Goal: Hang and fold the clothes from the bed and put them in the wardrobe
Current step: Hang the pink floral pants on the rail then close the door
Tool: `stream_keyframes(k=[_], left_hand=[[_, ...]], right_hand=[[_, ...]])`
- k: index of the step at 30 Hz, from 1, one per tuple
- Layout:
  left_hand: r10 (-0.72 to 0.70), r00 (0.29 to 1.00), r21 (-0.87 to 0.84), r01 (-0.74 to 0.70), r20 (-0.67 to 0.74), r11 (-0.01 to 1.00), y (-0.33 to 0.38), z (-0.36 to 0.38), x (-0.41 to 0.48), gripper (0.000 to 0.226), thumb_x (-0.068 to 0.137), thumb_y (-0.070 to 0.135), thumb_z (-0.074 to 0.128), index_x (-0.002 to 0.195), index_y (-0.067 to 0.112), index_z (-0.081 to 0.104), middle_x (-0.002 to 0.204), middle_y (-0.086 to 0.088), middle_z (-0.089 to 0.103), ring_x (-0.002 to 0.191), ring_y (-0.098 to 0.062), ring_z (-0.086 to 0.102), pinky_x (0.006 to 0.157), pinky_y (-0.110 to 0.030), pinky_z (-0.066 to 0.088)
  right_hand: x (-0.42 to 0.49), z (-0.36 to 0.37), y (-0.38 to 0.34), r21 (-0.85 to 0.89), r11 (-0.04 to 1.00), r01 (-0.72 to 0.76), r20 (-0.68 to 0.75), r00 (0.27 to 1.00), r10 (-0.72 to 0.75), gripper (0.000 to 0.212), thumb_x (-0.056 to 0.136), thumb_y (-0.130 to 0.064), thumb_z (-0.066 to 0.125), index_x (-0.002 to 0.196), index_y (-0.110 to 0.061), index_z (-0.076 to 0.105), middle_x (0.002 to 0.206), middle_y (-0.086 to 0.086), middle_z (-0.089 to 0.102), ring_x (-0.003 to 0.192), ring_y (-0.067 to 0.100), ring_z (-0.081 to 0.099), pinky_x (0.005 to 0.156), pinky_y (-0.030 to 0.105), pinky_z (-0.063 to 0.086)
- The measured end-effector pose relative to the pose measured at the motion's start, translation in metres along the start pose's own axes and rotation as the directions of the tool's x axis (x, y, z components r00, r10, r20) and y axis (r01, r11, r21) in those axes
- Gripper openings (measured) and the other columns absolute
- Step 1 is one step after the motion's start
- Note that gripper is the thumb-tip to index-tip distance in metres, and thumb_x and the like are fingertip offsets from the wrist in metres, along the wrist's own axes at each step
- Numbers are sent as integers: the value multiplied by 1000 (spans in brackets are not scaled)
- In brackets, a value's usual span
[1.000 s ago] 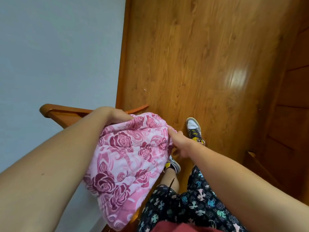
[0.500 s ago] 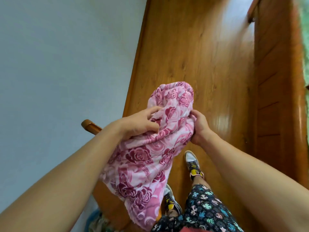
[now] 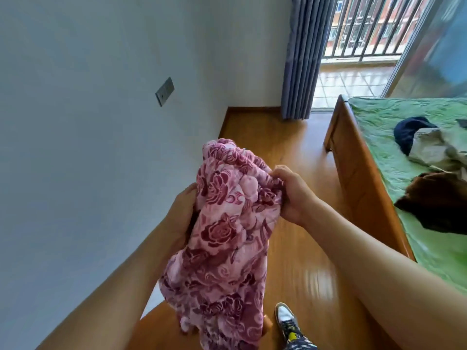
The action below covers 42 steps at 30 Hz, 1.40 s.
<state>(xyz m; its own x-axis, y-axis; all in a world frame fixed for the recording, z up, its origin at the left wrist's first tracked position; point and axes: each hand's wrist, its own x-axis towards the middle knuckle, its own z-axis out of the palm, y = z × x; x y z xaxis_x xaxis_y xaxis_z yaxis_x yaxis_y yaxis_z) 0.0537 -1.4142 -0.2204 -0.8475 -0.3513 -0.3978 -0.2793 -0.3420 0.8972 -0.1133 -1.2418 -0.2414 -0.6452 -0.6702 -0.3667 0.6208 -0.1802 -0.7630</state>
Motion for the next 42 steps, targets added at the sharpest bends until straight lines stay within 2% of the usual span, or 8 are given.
stream_keyframes(k=[6, 10, 16, 21, 28, 32, 36, 42], left_hand=[[291, 924, 666, -381, 248, 642, 31, -28, -39, 129, 76, 25, 87, 143, 69, -13, 145, 15, 40, 122, -3, 56, 83, -19, 56], [550, 765, 847, -500, 335, 180, 50, -35, -49, 92, 72, 35, 88, 145, 32, 32, 150, -5, 34, 128, -24, 46, 100, -41, 52], [582, 806, 991, -43, 110, -127, 68, -61, -53, 49, 78, 44, 75, 122, 35, 57, 109, -5, 34, 105, -27, 45, 85, -43, 52], [311, 932, 972, -222, 187, 82, 83, -68, -63, 27, 61, 40, 79, 80, 32, 62, 98, 6, 59, 91, -20, 57, 74, -29, 48], [371, 898, 930, -320, 236, 183, 99, -47, -92, 27, 62, 43, 86, 76, 52, 65, 69, 26, 65, 65, 7, 60, 58, -16, 40], [470, 855, 909, -354, 219, 221, 115, -11, -109, 28, 63, 48, 90, 72, 38, 65, 66, 13, 63, 65, -6, 60, 62, -26, 46], [603, 764, 877, -431, 228, 214, 131, 54, -130, 39, 64, 40, 92, 76, 14, 65, 72, -8, 68, 62, -9, 58, 64, -32, 51], [648, 696, 876, -473, 309, 90, 157, 161, -176, 35, 65, 32, 93, 75, 13, 64, 69, -2, 63, 58, -3, 50, 62, -28, 45]], right_hand=[[-61, 32, -19, -235, 954, 188, -23, 980, -199, 33, 68, -13, 62, 101, -15, 59, 91, 14, 65, 71, 25, 64, 62, 36, 54], [-91, 49, -39, -390, 859, 330, 38, 938, -344, 25, 73, -16, 62, 94, -18, 75, 91, 12, 73, 79, 24, 72, 66, 35, 59], [-113, 48, -58, -605, 668, 433, 35, 853, -521, 15, 81, -23, 60, 87, -30, 72, 94, 14, 70, 86, 27, 71, 65, 30, 57], [-113, 28, -61, -855, 386, 346, 34, 781, -624, 18, 95, -17, 52, 98, -34, 56, 101, 18, 61, 77, 24, 58, 59, 29, 46], [-143, 17, -67, -938, -95, 334, 330, 773, -542, 44, 91, 2, 48, 75, -38, 60, 104, -8, 56, 105, 17, 52, 106, 54, 36], [-168, -9, -73, -935, -79, 345, 339, 807, -483, 32, 98, -9, 50, 93, -29, 75, 113, -6, 57, 115, 16, 51, 112, 50, 34], [-207, -46, -69, -918, -1, 397, 371, 857, -359, 27, 85, -65, 63, 81, -38, 66, 111, -4, 50, 100, 15, 54, 85, 33, 54], [-270, -120, -114, -904, -98, 415, 404, 760, -508, 28, 85, -41, 76, 88, -13, 74, 101, 1, 58, 89, 16, 57, 72, 27, 49]])
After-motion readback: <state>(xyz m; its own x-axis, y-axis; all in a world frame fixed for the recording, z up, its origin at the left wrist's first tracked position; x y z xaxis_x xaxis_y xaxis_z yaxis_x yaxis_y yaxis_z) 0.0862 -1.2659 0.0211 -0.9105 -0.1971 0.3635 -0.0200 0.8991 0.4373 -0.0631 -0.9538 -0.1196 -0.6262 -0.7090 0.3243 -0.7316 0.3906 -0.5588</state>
